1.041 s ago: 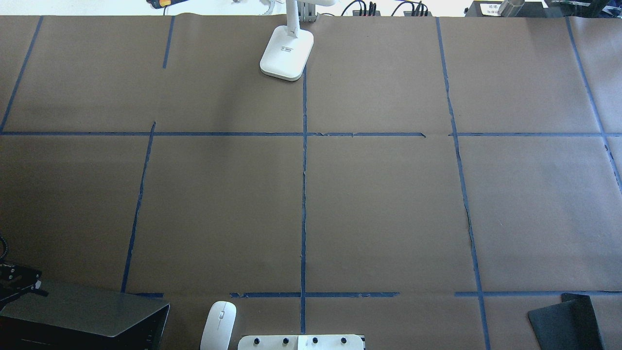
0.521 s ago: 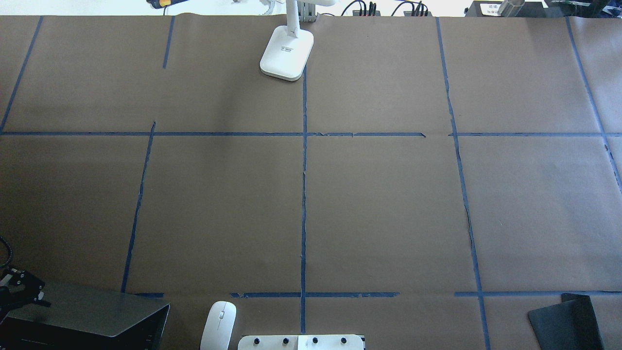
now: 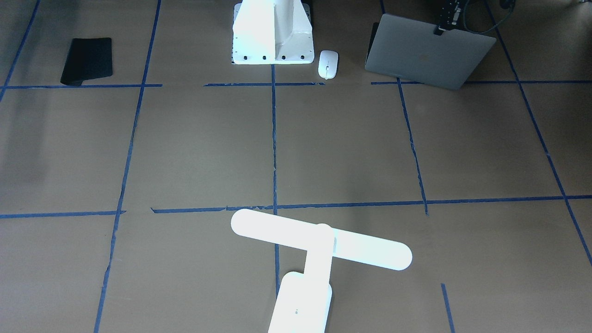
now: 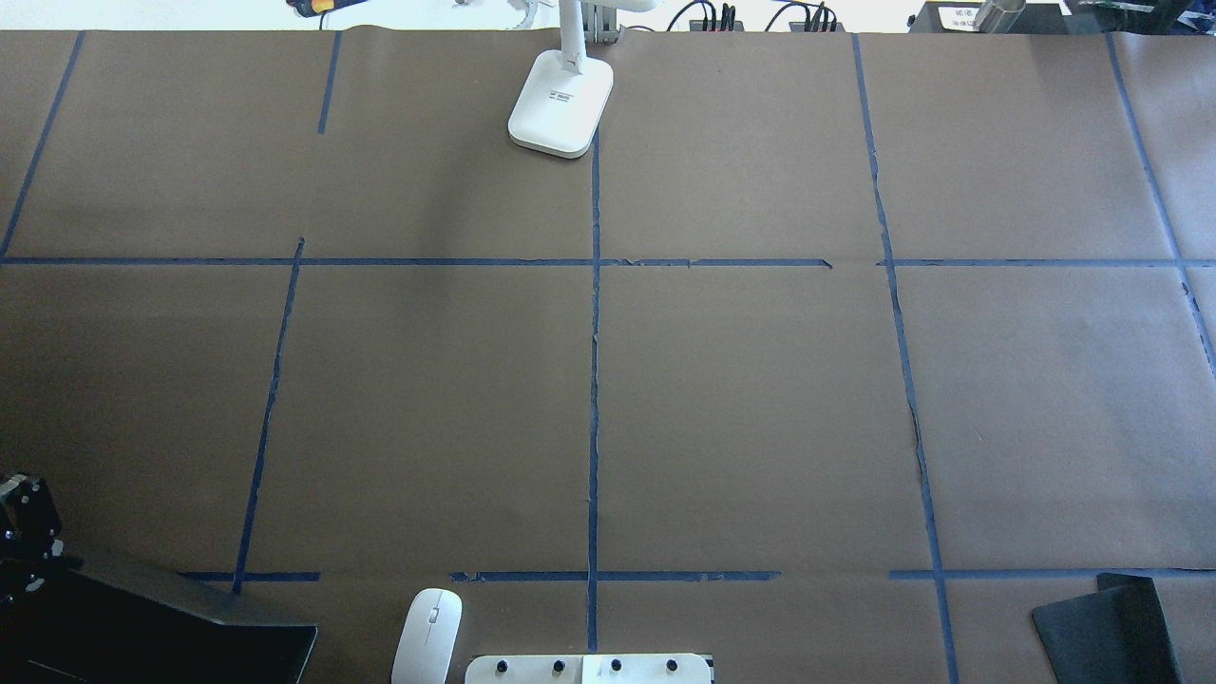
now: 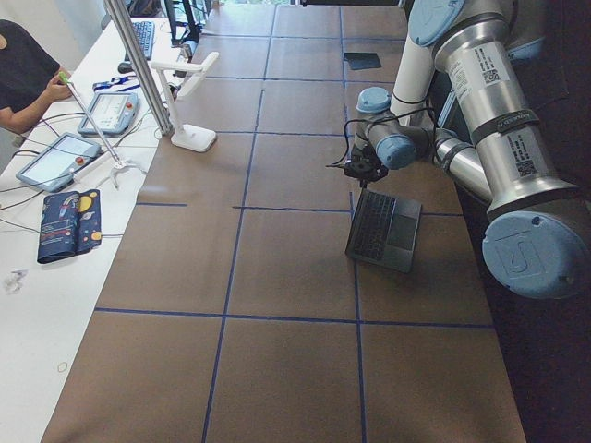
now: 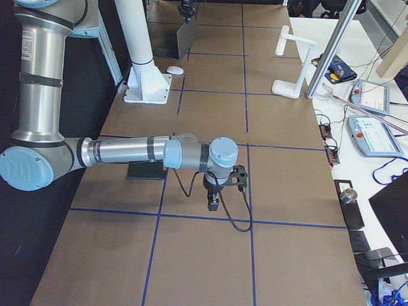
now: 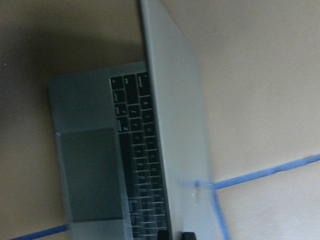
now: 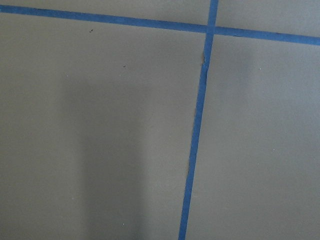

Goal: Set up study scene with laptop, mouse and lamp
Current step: 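Grasp the grey laptop with the left gripper and lift it, then carry the open laptop with the left gripper toward the lamp and set it down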

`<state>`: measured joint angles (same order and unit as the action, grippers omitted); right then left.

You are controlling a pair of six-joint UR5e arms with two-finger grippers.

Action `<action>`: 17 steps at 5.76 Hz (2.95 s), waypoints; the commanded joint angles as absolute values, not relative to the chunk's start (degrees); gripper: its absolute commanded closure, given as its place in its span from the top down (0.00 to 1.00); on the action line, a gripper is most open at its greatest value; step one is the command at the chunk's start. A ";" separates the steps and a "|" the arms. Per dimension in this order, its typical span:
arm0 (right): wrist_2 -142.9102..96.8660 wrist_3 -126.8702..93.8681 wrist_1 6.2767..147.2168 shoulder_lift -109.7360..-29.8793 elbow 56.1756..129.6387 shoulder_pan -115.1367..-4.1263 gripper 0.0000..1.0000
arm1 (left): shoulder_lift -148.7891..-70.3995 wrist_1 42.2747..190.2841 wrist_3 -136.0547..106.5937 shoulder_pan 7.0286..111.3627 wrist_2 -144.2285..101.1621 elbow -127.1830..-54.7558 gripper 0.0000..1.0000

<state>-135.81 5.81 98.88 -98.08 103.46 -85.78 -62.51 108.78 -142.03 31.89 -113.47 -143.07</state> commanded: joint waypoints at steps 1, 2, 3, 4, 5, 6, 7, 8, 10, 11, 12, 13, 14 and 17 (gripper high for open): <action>-136.14 5.80 98.88 -98.09 103.62 -85.78 1.00 | -63.71 108.63 -132.08 42.75 -113.47 -143.18 0.00; -136.32 5.80 98.88 -97.91 103.62 -85.78 1.00 | -65.29 106.20 -130.27 43.15 -113.47 -142.65 0.00; -136.32 5.80 98.88 -97.56 103.36 -85.78 1.00 | -72.35 99.91 -129.12 43.94 -113.12 -142.04 0.00; -136.41 5.89 98.88 -97.47 103.19 -85.69 1.00 | -81.38 93.14 -129.11 44.03 -112.16 -139.68 0.00; -136.49 5.89 98.79 -97.38 103.01 -85.69 1.00 | -92.35 87.94 -129.02 44.03 -111.02 -134.96 0.00; -136.67 5.89 98.79 -97.38 102.57 -85.69 1.00 | -98.81 84.93 -129.02 44.03 -110.48 -131.87 0.00; -136.67 5.98 98.79 -97.30 101.96 -85.69 1.00 | -102.70 84.21 -129.02 44.64 -109.26 -129.49 0.00; -136.76 5.98 98.79 -97.29 101.61 -85.69 1.00 | -112.05 80.98 -129.02 45.17 -108.64 -124.50 0.00; -136.76 6.06 98.79 -97.21 100.73 -85.61 1.00 | -126.95 77.43 -129.72 45.18 -108.46 -114.91 0.00; -136.76 6.06 98.70 -97.21 100.46 -85.61 1.00 | -133.27 77.52 -130.68 45.09 -108.37 -108.43 0.00; -136.76 6.06 98.79 -97.21 100.28 -85.61 1.00 | -139.07 78.22 -135.65 44.48 -106.45 -101.32 0.00; -136.76 6.06 98.70 -97.21 100.11 -85.61 1.00 | -142.52 78.31 -141.18 42.04 -103.91 -98.38 0.00; -136.76 6.06 98.70 -97.12 99.93 -85.61 1.00 | -146.82 78.31 -145.50 40.36 -102.32 -94.26 0.00; -136.84 5.98 98.70 -95.98 98.96 -85.61 1.00 | -151.61 82.60 -152.74 39.29 -100.72 -84.32 0.00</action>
